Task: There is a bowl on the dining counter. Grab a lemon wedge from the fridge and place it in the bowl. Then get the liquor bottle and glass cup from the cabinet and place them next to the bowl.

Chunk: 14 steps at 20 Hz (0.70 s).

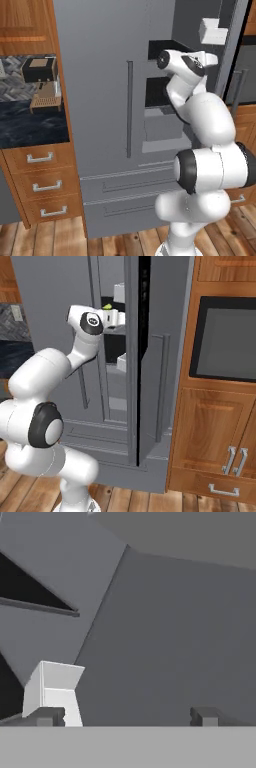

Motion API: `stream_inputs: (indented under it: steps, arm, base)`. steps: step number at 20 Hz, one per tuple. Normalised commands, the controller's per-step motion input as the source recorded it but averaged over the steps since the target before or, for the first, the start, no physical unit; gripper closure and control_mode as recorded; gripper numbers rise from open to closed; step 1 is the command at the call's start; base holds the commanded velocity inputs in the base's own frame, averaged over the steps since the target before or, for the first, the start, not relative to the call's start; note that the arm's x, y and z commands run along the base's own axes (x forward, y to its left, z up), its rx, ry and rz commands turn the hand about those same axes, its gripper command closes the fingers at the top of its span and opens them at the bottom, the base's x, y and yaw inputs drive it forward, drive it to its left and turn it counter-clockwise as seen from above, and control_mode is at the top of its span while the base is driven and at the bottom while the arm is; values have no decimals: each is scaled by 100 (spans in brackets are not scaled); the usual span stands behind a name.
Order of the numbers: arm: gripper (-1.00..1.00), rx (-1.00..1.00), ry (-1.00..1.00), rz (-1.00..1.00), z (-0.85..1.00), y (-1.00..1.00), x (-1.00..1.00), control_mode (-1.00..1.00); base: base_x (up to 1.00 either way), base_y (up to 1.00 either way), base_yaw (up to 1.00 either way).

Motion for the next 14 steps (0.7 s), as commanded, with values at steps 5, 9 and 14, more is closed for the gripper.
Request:
stream_inputs:
  steps: [5,9,14]
  arm:
    - [-100,0,0,-18,0,-96,-37,-100]
    - [-100,0,0,-14,0,-98,-28,-100]
    - [-100,1,0,-8,0,-81,-4,-100]
  base:
    - [0,0,0]
    - [0,0,0]
    - [0,0,0]
